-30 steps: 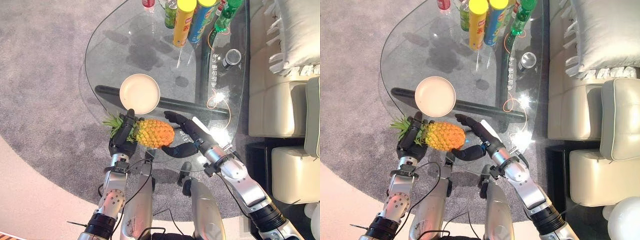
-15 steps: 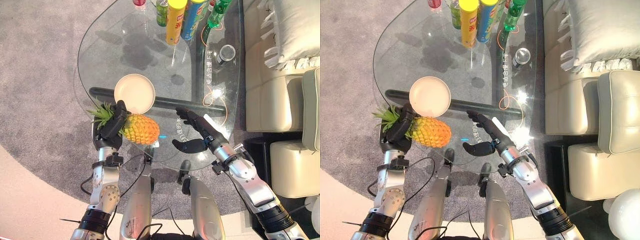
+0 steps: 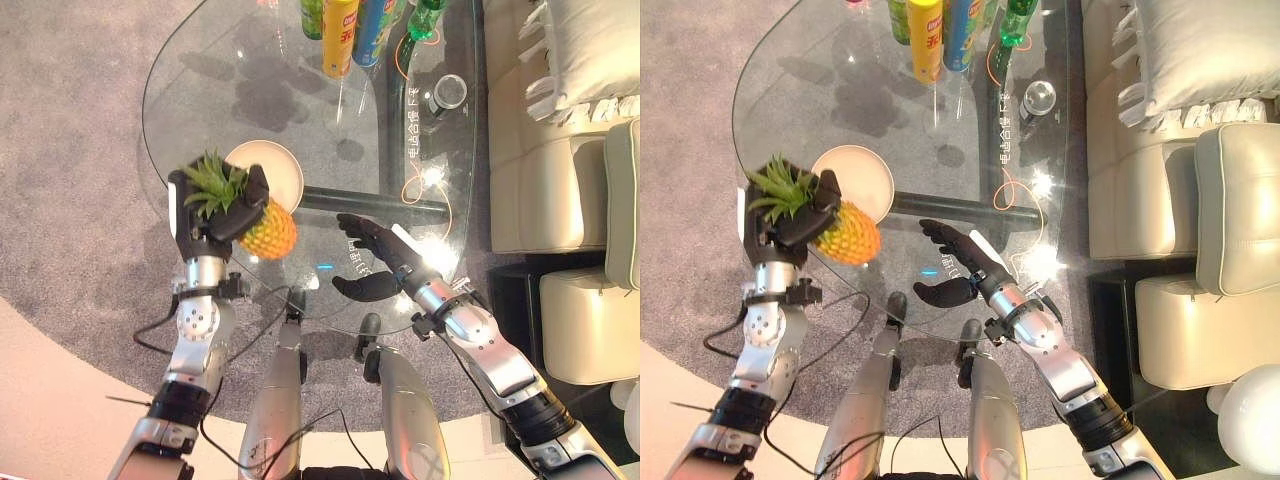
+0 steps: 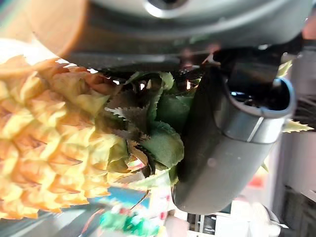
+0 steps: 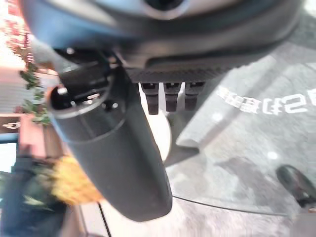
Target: Pick up the fruit to the plate
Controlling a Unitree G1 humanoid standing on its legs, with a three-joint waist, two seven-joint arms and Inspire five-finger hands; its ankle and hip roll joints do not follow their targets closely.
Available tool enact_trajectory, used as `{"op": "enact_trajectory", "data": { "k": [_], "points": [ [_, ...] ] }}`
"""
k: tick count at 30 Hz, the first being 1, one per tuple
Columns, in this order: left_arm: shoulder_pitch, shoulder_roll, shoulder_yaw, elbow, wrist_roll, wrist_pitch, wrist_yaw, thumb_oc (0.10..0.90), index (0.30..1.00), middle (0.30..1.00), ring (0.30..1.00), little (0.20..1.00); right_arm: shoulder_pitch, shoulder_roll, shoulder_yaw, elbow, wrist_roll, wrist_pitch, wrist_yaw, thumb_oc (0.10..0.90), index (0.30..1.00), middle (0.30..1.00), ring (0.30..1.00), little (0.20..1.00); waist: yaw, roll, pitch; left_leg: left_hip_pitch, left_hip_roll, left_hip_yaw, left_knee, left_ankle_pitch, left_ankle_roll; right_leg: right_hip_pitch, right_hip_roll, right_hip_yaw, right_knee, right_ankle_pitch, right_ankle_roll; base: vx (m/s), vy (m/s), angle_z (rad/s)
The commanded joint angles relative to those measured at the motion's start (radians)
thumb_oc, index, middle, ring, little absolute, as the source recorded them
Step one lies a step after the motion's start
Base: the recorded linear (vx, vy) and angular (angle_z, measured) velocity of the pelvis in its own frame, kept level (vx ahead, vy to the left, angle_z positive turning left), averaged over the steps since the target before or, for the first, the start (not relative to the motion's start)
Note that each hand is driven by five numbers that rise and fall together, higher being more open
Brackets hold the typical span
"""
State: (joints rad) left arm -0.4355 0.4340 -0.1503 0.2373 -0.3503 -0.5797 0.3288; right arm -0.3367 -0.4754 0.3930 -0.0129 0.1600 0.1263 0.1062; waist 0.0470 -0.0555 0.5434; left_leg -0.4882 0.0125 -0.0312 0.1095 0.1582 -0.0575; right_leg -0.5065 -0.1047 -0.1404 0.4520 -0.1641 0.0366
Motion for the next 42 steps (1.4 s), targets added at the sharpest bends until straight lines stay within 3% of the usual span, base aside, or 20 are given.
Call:
{"op": "enact_trajectory", "data": {
  "k": [1,9,15,28,35,42],
  "points": [
    [-0.163,0.062,0.021,-0.088,0.212,-0.181,0.126,0.1,0.3,0.3,0.3,0.2,-0.064,0.0,0.032,-0.067,0.045,-0.026,-0.008,0.8,0.9,0.9,0.9,0.9,-0.029,-0.038,-0.023,-0.037,-0.037,0.064,0.152,-0.138,0.058,0.004,0.021,0.018,-0.2,0.2,0.046,-0.04,0.073,-0.09],
    [-0.25,0.1,0.01,-0.032,0.38,-0.21,0.309,0.1,0.3,0.3,0.3,0.2,-0.08,-0.007,0.088,-0.019,0.087,0.077,0.07,0.8,0.9,0.9,0.9,0.9,-0.054,-0.045,-0.023,-0.124,-0.034,0.082,0.181,-0.145,0.055,-0.089,0.026,0.021,-0.181,0.206,0.043,-0.03,0.071,-0.05],
    [-0.317,0.099,-0.003,0.02,0.532,-0.254,0.51,0.1,0.3,0.3,0.3,0.2,-0.089,0.009,0.152,0.1,0.146,0.086,0.101,0.8,0.9,0.9,0.9,0.9,-0.064,-0.039,-0.023,-0.187,-0.046,0.09,0.182,-0.141,0.055,-0.164,0.032,0.026,-0.177,0.219,0.038,-0.03,0.1,-0.04],
    [-0.427,0.112,-0.055,0.143,0.754,-0.187,0.854,0.1,0.3,0.3,0.3,0.2,-0.137,-0.009,0.178,0.174,0.191,0.103,0.119,0.8,0.9,0.9,0.9,0.9,-0.077,-0.034,-0.023,-0.37,-0.062,0.093,0.262,-0.146,0.052,-0.359,0.031,0.002,-0.093,0.216,0.02,-0.01,0.105,-0.02],
    [-0.461,0.134,-0.078,0.167,0.851,-0.16,0.959,0.1,0.3,0.3,0.3,0.2,-0.16,-0.013,0.184,0.177,0.207,0.103,0.131,0.8,0.9,0.9,0.9,0.9,-0.079,-0.035,-0.023,-0.427,-0.069,0.088,0.27,-0.139,0.059,-0.425,0.048,0.005,-0.071,0.218,0.013,0.01,0.057,0.0],
    [-0.478,0.151,-0.091,0.198,0.816,-0.152,0.998,0.1,0.3,0.3,0.3,0.2,-0.175,-0.022,0.179,0.185,0.213,0.095,0.152,0.8,0.9,0.9,0.9,0.9,-0.076,-0.042,-0.023,-0.467,-0.074,0.081,0.28,-0.128,0.051,-0.452,0.054,-0.006,-0.073,0.226,0.011,-0.01,0.039,0.01]
  ]
}}
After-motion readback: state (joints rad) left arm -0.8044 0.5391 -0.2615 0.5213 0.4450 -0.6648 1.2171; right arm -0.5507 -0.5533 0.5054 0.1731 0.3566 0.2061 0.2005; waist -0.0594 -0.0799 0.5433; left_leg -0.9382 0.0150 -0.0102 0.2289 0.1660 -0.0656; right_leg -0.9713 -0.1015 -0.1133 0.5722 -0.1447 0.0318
